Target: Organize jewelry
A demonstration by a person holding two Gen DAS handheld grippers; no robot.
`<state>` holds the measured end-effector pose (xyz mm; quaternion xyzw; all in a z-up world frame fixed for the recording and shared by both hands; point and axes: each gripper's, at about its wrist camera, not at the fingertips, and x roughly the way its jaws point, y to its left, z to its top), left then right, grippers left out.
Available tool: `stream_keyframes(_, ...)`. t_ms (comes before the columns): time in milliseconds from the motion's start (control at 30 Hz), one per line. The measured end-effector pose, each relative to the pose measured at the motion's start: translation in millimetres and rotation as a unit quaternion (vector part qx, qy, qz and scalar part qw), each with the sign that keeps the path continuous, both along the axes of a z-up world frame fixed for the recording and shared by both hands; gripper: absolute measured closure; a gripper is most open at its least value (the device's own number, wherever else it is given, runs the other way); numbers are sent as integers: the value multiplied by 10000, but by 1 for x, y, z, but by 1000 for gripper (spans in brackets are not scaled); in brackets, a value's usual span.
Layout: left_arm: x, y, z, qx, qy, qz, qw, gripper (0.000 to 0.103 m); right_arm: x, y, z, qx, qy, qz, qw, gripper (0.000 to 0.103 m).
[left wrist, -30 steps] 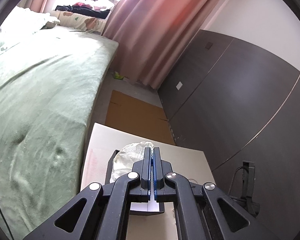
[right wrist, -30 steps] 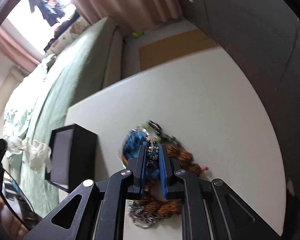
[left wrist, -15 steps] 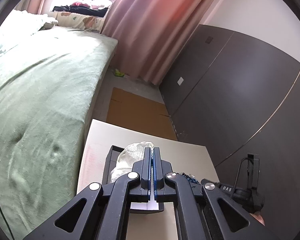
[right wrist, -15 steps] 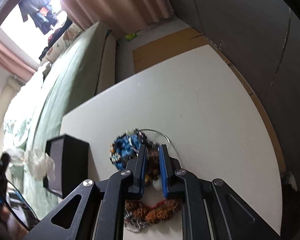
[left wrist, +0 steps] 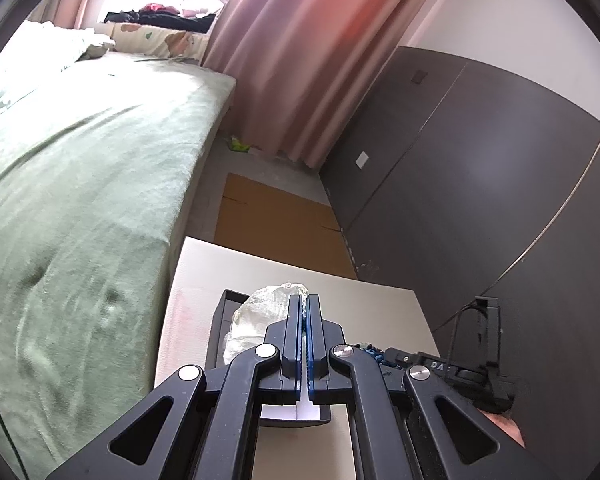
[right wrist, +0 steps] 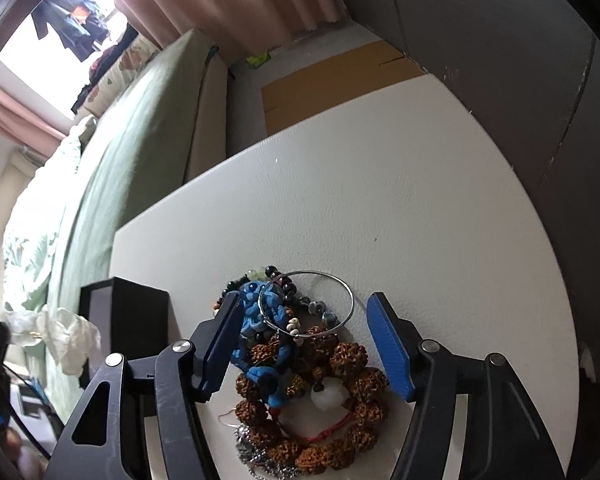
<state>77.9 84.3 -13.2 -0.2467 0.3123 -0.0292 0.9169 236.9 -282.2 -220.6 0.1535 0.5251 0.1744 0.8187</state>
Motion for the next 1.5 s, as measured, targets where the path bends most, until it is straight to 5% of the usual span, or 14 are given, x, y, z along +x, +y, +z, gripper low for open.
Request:
stream_keyframes(200, -1, 0, 0, 25, 16, 17, 10000, 103, 7, 11, -2, -157, 2, -15, 9999, 39)
stream_keyframes(267, -1, 0, -1, 54, 25, 23, 10000, 103, 6, 10, -1, -165, -34, -50, 9998, 51)
stream_keyframes(567, -3, 2, 3, 13, -91, 112, 9999, 103, -6, -3, 21, 373, -337, -94, 9987, 51)
stream_keyframes(833, -2, 4, 3, -31, -106, 211, 9997, 103, -29, 41, 55, 1174, -807, 584, 9881, 51)
stream_keyframes(1133, 3, 16, 0, -206, -75, 421, 9989, 103, -45, 105, 52, 1777, -695, 1507, 9700, 45)
stream_keyframes(1500, 14, -7, -3, -81, -21, 190, 9998, 103, -46, 55, 45, 1493, -627, 783, 9837, 39)
